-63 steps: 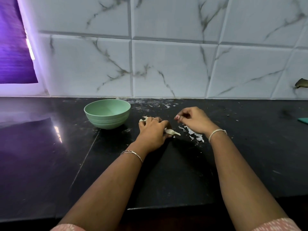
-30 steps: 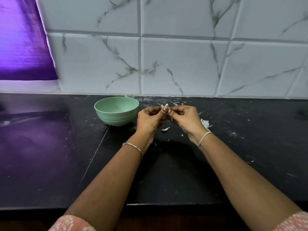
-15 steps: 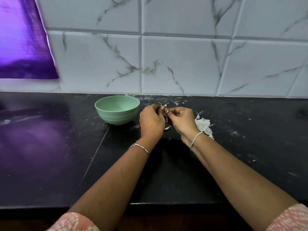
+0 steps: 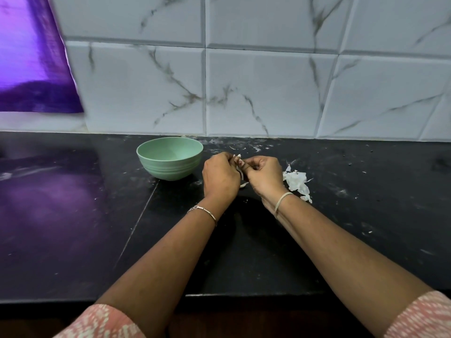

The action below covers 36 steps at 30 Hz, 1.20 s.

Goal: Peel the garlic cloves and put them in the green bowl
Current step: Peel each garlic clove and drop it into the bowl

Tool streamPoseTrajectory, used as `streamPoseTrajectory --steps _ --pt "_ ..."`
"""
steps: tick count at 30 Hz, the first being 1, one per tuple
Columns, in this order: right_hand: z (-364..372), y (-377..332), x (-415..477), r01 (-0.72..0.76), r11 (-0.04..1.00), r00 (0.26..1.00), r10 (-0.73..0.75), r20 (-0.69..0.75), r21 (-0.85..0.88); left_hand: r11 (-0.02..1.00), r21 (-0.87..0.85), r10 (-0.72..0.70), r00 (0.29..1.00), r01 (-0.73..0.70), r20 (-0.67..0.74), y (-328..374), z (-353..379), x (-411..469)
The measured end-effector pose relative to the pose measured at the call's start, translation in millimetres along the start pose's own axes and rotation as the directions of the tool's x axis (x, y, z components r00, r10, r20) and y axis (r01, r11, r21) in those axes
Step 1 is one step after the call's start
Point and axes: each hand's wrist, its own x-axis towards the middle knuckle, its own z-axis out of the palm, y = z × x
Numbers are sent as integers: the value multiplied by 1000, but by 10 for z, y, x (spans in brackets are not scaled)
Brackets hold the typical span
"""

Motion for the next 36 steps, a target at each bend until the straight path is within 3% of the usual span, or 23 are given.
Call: streamPoseTrajectory --steps 4,8,12,20,31,33,36 --pt "-16 32 9 -6 1000 1000 6 20 7 999 -44 -4 999 6 42 -37 -17 48" --pt "-92 32 -3 -78 985 989 57 136 155 987 -156 -3 990 26 143 -135 -17 165" --pt "-183 -40 -39 -162 951 956 85 282 263 850 -456 -114 936 265 333 -233 -6 225" --pt "-241 -82 -24 -143 957 945 57 321 252 673 -608 -144 882 420 449 -259 -85 239" --pt "-202 -46 -14 -121 973 955 60 290 196 850 -469 -74 935 242 347 -281 -27 240" --pt "-202 -22 16 -51 994 956 21 292 95 872 -431 -79 935 233 345 -289 -19 245" --pt "-243 3 79 192 949 959 -126 254 -252 885 -403 -100 940 234 326 -302 -24 268"
